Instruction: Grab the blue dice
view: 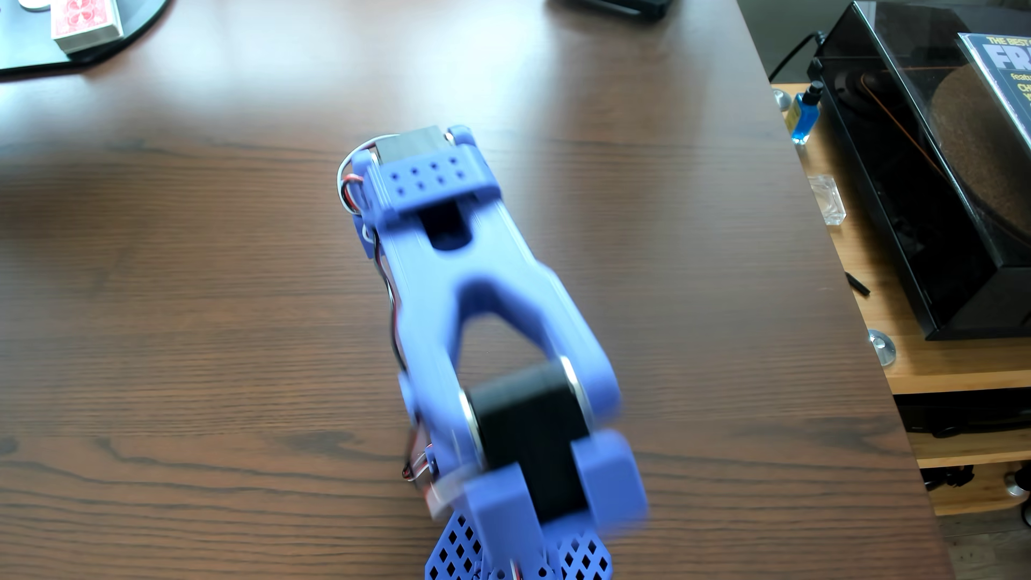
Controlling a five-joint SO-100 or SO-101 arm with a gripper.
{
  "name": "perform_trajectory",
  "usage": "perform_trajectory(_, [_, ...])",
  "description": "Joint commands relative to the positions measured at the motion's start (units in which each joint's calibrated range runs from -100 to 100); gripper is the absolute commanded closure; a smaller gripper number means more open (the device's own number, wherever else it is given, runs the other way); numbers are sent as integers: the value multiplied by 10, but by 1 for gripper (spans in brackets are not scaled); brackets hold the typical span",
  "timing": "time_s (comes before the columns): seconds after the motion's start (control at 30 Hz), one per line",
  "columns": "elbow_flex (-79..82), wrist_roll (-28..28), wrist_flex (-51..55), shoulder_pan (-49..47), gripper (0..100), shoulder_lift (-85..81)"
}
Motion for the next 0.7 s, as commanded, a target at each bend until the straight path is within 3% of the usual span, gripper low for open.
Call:
perform_trajectory(0.0, [-46,7,-38,11,98,51])
perform_trajectory(0.13, [-52,7,-62,16,97,56])
perform_trajectory(0.27, [-71,8,-61,16,90,56])
perform_trajectory(0.67, [-77,78,-68,101,85,122])
